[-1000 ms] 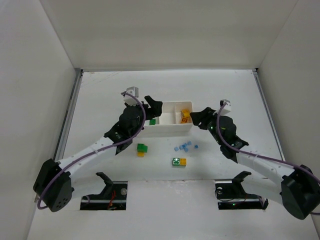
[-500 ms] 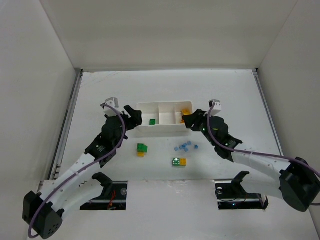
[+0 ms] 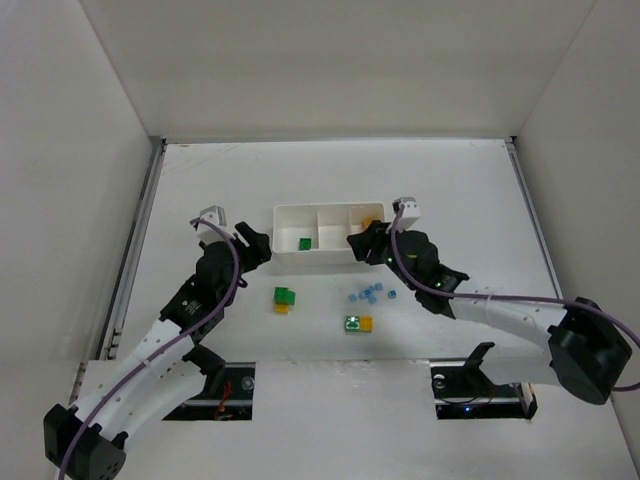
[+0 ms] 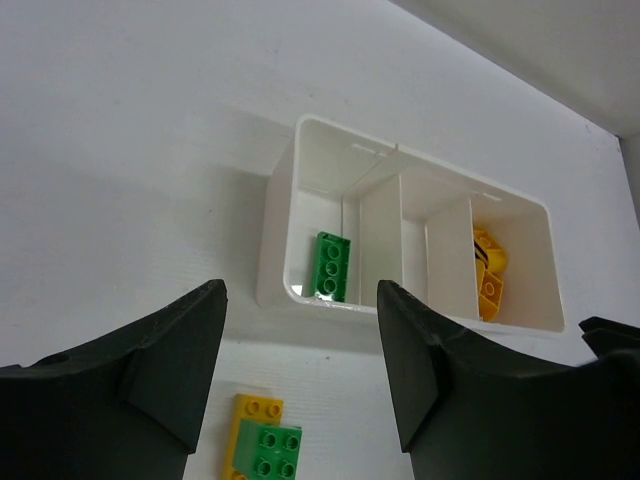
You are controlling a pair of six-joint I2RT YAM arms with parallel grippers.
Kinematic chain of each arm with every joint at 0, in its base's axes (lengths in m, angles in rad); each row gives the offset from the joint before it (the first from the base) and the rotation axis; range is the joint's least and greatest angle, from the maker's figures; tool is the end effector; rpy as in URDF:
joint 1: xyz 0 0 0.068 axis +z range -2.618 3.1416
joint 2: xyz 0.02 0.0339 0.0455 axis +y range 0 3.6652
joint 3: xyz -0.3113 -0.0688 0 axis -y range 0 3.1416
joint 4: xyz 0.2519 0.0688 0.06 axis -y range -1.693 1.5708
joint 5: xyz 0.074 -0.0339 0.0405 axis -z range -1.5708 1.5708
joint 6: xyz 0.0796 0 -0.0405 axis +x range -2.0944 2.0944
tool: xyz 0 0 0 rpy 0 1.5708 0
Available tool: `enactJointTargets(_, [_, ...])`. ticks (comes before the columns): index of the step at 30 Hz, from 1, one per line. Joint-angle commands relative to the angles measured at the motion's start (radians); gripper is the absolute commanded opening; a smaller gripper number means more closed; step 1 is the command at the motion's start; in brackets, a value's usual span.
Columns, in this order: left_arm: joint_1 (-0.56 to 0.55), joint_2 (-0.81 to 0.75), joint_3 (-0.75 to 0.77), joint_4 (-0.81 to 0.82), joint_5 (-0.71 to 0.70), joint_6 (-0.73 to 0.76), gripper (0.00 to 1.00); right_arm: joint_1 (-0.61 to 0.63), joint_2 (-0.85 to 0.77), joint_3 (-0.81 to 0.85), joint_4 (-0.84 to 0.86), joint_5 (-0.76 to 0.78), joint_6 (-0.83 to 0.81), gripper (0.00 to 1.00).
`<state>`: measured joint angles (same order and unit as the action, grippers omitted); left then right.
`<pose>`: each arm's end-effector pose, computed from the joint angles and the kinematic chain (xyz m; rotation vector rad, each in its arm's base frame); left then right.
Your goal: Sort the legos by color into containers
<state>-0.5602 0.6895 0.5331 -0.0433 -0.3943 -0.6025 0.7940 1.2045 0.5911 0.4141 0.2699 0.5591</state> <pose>0.1709 -0.0711 0.3023 -0.3244 1.7517 -0.4962 0.2232 0.1968 0.2784 -0.0124 1.8230 0.7364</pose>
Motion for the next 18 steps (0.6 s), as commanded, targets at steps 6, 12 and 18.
enactJointTargets(6, [0.009,0.041,0.062,-0.038,-0.017,0.017,0.58,0.047,0.081,0.105,-0.072,0.015,-0.065,0.51])
enactJointTargets(12, [0.035,0.016,0.062,-0.105,-0.07,0.02,0.59,0.073,0.124,0.139,-0.1,0.017,-0.084,0.53])
enactJointTargets(18, [0.05,-0.041,0.018,-0.161,-0.064,-0.003,0.59,0.112,0.148,0.162,-0.109,0.009,-0.1,0.52])
